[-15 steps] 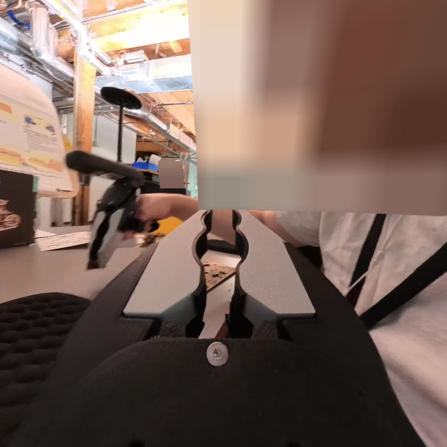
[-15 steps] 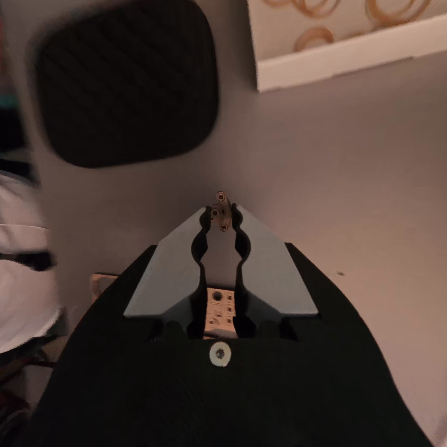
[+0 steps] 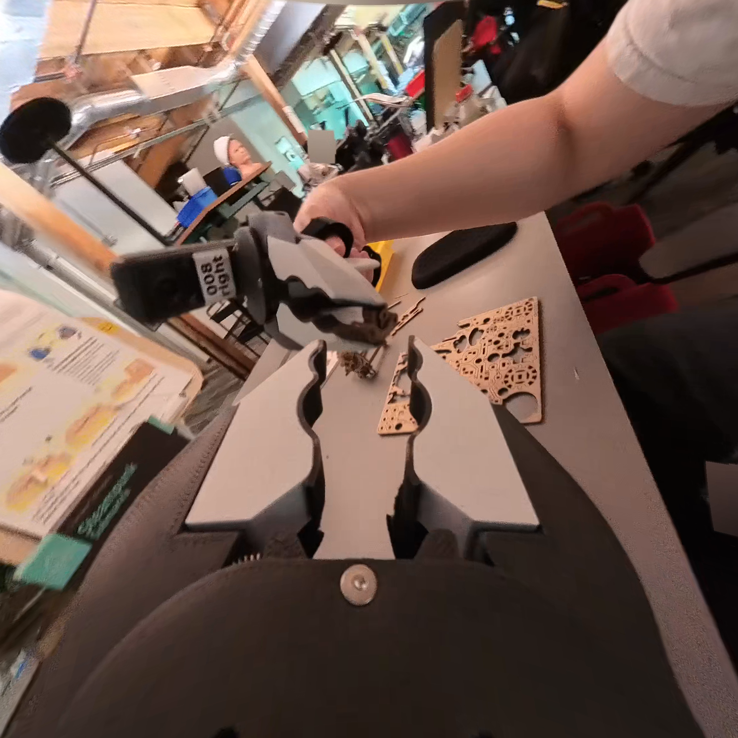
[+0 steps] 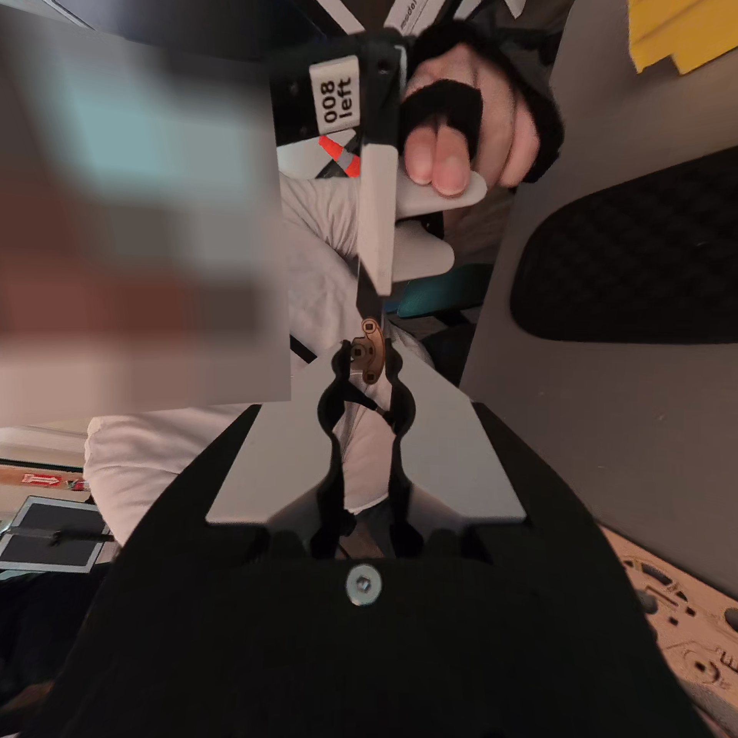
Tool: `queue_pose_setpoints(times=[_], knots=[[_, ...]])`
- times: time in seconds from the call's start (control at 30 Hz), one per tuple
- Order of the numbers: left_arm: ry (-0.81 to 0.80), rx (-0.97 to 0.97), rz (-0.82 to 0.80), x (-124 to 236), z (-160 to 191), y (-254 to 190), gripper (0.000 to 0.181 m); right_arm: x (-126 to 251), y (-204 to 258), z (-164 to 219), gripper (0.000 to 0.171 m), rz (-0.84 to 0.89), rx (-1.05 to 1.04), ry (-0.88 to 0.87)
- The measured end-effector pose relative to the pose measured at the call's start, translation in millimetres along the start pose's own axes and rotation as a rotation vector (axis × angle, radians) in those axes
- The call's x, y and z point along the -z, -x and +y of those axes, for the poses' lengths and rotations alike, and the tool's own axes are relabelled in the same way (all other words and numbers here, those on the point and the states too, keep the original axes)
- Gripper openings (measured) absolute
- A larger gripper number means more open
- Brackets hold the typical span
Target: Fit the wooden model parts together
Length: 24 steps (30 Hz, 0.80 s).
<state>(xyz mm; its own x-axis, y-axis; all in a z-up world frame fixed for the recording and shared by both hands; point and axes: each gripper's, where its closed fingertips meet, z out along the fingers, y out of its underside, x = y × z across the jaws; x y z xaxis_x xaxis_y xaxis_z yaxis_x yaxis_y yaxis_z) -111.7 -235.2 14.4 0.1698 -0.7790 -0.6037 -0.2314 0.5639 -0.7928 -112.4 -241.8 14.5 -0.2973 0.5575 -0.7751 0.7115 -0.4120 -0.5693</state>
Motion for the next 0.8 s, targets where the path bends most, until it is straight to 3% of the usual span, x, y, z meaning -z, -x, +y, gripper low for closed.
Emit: queue_pose_setpoints(times=[0.2,0.33,0.4,0.5,0.6,0.7,0.8], knots=[[0.004,-0.067,0.166,-35,-10,-13,0.015,9,9,21,0.016,0.030,-0.017,0.053],[0.027,-0.128,0.188,-48,-8,-15,0.012,18,8,30,0.016,0.071,0.007,0.067],[0.006,-0.170,0.124,-51,-11,-5,0.010,26,9,27,0.027,0.108,0.086,0.035],[-0.069,-0.174,0.035,-49,-21,13,0.010,49,-1,23,0.048,0.349,0.419,-0.005],[-0.143,-0.165,-0.015,-46,-29,28,0.010,70,17,-7,0.056,0.618,0.932,-0.228],[-0.233,-0.136,-0.030,-47,-40,41,0.011,70,38,-13,0.045,0.746,1.276,-0.276],[-0.299,-0.106,-0.020,-51,-50,52,0.011,75,42,-18,0.024,0.810,1.371,-0.288]])
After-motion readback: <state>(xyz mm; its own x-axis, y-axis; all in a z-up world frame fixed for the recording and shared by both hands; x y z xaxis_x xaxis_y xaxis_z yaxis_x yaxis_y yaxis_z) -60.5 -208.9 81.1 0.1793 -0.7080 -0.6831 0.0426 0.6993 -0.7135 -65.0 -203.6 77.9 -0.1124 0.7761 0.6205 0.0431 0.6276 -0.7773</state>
